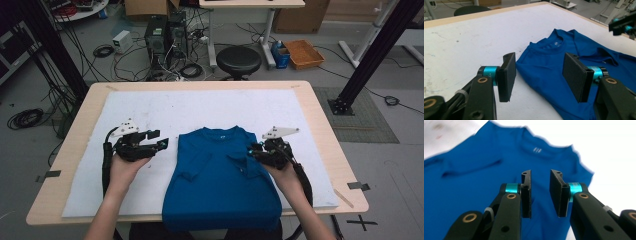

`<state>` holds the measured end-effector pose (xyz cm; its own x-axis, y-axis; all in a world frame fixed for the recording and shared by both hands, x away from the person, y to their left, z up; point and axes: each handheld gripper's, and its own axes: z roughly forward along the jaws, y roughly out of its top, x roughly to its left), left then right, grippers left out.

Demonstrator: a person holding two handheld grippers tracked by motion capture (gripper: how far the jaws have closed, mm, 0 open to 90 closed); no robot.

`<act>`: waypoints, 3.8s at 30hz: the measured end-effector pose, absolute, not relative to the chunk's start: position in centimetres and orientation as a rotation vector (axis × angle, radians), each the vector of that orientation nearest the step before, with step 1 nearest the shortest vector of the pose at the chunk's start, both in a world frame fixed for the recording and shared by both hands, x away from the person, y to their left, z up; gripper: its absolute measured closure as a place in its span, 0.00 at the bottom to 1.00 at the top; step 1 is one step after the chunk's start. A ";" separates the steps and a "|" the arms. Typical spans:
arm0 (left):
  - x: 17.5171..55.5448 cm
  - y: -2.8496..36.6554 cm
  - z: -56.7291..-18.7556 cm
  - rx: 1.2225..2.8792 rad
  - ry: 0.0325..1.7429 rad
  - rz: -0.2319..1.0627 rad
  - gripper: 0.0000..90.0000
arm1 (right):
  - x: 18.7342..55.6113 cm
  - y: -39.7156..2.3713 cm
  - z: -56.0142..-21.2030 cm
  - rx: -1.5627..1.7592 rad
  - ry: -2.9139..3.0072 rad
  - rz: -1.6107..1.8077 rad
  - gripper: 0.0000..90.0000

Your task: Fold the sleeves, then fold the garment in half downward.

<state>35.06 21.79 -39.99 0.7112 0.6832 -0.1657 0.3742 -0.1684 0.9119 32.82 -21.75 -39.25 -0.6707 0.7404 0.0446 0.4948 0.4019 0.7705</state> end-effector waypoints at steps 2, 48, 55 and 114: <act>35.0 21.7 -40.0 1.780 0.835 0.344 0.49 | 31.8 -21.7 -40.0 1.061 2.383 1.115 0.81; 35.1 21.2 -40.5 1.796 0.845 0.336 0.49 | 27.4 -21.1 -43.4 0.888 2.496 0.980 0.98; 35.0 21.1 -40.4 1.797 0.832 0.357 0.47 | 27.5 -22.2 -42.9 0.892 2.476 1.035 0.82; 35.4 18.9 -40.2 1.841 0.747 0.399 0.38 | 37.4 -28.5 -38.8 1.166 2.138 1.342 0.35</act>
<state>35.37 18.92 -40.22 0.7488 0.6587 -0.0737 0.3052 -0.2440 0.9205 37.41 -28.53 -38.76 -0.5952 0.7945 0.1203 0.4535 0.2086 0.8665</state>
